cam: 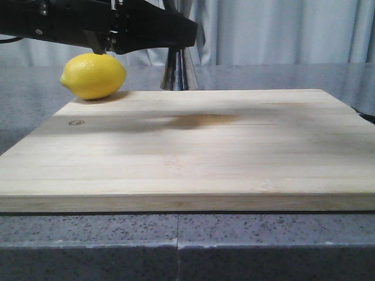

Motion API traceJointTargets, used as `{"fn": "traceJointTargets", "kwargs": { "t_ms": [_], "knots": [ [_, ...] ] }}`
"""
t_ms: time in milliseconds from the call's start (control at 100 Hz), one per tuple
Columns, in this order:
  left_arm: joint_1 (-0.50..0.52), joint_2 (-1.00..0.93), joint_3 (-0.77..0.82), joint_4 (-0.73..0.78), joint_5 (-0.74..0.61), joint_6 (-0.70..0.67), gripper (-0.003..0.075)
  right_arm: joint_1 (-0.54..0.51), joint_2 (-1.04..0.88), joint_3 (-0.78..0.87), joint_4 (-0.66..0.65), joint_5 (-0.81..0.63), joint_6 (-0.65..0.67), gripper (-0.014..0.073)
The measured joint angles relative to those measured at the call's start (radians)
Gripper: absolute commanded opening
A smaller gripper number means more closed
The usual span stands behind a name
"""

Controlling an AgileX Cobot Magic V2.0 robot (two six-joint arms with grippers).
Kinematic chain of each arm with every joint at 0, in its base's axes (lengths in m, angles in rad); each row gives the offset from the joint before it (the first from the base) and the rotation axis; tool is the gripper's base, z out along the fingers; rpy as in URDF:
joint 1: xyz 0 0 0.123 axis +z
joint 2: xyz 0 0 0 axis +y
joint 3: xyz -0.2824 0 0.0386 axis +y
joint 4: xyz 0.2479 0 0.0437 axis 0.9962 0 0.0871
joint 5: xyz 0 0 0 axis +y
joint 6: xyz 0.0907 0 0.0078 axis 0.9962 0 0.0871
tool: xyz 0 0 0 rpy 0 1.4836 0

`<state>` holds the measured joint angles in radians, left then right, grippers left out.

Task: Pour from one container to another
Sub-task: 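Tilt the beaker with the right gripper, pouring liquid into the jigger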

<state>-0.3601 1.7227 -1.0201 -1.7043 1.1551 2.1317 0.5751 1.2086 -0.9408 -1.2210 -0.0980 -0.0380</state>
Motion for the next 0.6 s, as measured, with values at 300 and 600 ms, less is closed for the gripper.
{"fn": "traceJointTargets", "kwargs": {
  "t_ms": [300, 600],
  "knots": [
    [0.000, 0.000, 0.000, 0.000, 0.000, 0.000, 0.0073, 0.000, 0.000, 0.000, -0.036, 0.000, 0.000, 0.0225],
    [0.000, 0.000, 0.000, 0.000, 0.000, 0.000, 0.0072, 0.000, 0.000, 0.000, -0.071, 0.001, 0.000, 0.0225]
  ]
}}
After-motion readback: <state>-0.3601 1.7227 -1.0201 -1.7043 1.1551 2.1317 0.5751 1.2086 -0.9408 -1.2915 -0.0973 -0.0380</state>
